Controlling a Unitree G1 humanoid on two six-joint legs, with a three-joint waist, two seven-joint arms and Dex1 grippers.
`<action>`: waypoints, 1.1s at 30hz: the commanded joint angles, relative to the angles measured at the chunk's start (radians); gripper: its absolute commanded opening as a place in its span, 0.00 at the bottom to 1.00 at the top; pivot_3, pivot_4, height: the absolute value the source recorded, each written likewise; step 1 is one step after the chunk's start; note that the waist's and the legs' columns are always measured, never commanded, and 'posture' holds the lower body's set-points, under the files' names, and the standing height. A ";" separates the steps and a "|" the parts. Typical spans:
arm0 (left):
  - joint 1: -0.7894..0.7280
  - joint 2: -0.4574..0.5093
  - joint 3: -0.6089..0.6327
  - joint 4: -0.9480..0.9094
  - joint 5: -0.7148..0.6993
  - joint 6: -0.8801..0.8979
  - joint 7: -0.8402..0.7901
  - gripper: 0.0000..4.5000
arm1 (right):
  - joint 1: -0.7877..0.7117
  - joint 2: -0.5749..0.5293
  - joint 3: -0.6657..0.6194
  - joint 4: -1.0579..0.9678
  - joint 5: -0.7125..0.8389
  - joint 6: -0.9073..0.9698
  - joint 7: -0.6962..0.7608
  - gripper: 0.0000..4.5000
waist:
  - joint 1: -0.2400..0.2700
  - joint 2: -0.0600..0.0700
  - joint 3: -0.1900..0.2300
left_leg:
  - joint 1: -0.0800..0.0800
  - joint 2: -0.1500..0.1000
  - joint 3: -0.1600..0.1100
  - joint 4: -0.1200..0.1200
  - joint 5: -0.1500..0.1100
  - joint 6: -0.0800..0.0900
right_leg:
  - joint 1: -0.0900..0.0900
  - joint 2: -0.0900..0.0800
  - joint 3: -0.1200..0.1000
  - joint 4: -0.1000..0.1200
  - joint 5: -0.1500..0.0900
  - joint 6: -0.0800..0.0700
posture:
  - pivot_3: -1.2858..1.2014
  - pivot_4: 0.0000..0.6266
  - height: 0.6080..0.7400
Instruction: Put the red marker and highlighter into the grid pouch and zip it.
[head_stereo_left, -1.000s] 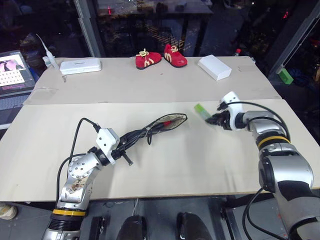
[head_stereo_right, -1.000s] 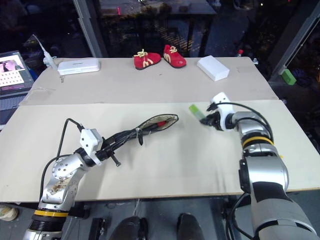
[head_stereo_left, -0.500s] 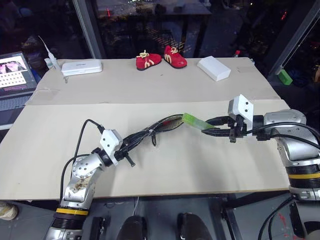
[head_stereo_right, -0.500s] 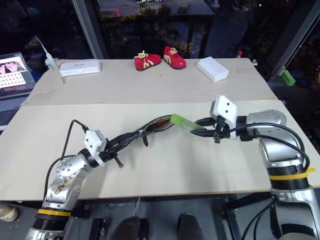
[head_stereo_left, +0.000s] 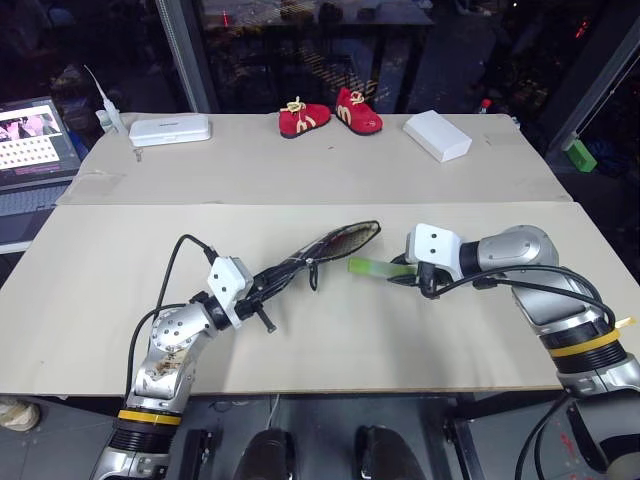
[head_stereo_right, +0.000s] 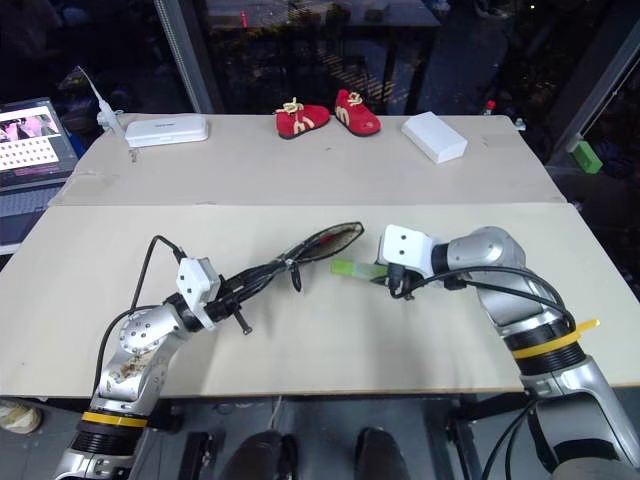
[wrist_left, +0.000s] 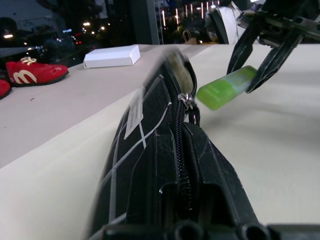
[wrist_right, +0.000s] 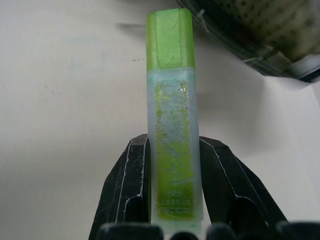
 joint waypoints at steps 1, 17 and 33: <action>-0.017 0.012 -0.001 0.000 0.011 -0.040 -0.015 0.00 | -0.025 -0.034 -0.059 -0.064 0.076 0.048 0.062 0.22 | 0.001 0.000 0.000 | 0.000 0.000 0.000 0.000 0.000 0.000 | 0.000 0.000 0.000 0.000 0.000 0.000 | 0.52 0.24 1.00; -0.016 0.019 -0.005 0.015 0.010 -0.053 -0.029 0.00 | -0.152 -0.025 0.009 0.064 0.014 0.007 0.059 0.22 | -0.006 0.000 0.000 | 0.001 0.001 -0.002 0.000 0.000 0.000 | 0.000 0.000 0.000 0.001 0.000 0.000 | 0.52 0.24 1.00; -0.019 0.013 -0.018 0.027 0.006 -0.059 -0.036 0.00 | -0.256 0.131 0.167 0.192 -0.165 -0.146 0.041 0.22 | -0.012 0.000 0.000 | 0.000 0.001 0.000 0.000 0.000 0.000 | 0.000 0.000 -0.001 0.002 0.000 0.000 | 0.52 0.24 1.00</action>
